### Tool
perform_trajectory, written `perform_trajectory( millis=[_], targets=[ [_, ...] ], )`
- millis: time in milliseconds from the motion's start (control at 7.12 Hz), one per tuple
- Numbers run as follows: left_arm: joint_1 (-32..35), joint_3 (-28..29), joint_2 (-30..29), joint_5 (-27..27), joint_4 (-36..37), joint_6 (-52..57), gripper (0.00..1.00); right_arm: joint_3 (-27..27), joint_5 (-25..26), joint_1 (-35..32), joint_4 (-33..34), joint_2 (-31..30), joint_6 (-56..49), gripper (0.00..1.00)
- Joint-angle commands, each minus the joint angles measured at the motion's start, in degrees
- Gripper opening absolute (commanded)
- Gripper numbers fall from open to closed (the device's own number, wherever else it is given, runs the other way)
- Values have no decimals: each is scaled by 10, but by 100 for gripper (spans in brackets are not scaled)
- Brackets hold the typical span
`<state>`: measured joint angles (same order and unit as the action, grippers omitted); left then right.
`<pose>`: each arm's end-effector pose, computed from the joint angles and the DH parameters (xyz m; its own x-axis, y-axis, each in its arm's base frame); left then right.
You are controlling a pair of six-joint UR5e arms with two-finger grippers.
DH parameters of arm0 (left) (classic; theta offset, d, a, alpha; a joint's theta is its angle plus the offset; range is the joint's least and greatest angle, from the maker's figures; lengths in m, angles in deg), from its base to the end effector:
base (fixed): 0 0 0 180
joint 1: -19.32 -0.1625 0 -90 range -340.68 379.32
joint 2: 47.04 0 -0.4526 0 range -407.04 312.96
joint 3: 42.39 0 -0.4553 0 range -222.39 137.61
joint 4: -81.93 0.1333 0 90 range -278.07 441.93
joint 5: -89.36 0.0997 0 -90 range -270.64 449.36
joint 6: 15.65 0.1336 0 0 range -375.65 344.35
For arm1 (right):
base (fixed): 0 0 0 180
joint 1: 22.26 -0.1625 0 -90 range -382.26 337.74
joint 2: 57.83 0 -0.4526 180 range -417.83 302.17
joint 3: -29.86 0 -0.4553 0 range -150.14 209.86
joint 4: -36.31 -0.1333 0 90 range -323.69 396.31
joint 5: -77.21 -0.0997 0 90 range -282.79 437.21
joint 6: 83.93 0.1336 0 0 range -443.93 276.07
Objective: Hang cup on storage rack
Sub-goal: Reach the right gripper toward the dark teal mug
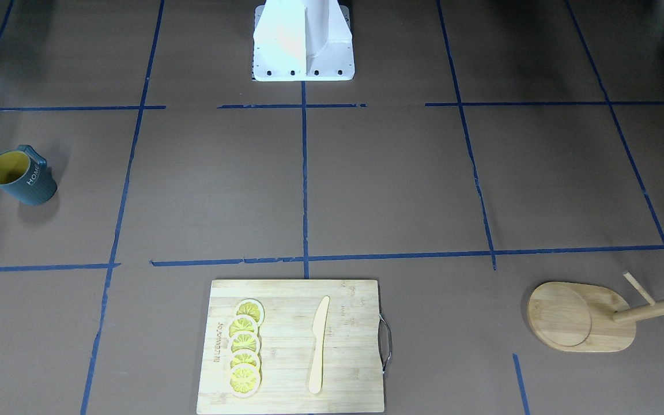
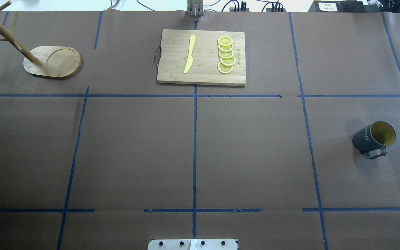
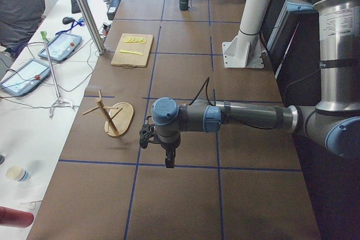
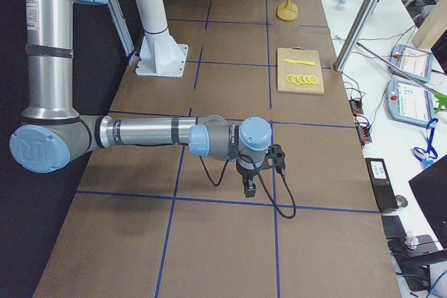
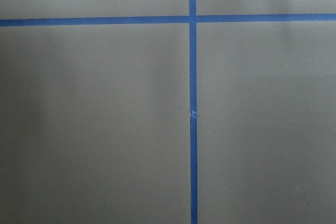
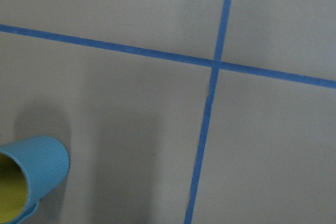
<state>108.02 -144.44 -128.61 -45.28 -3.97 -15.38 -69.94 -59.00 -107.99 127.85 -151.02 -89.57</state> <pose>-0.0284 -0.4877 0.6774 0.7114 0.0150 -0.7027 -0.0260 0.9996 -0.0051 -0.0030 -0.5358 0.6453 0.6747 -0.2122 0.7069 0.1412 0.9772 0.1586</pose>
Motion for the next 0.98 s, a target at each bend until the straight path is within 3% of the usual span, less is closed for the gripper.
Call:
perform_trajectory(
  millis=[0, 140, 281, 843],
  targets=[
    [0, -1, 0, 0, -1, 0, 100, -83, 38, 79, 0, 8, 32, 100],
    [0, -1, 0, 0, -1, 0, 100, -113, 34, 122, -16, 3, 38, 100],
    [0, -1, 0, -1, -1, 0, 100, -101, 45, 178, -67, 0, 37, 100],
    [0, -1, 1, -2, -1, 0, 100, -45, 78, 201, -114, -15, 38, 100]
  ],
)
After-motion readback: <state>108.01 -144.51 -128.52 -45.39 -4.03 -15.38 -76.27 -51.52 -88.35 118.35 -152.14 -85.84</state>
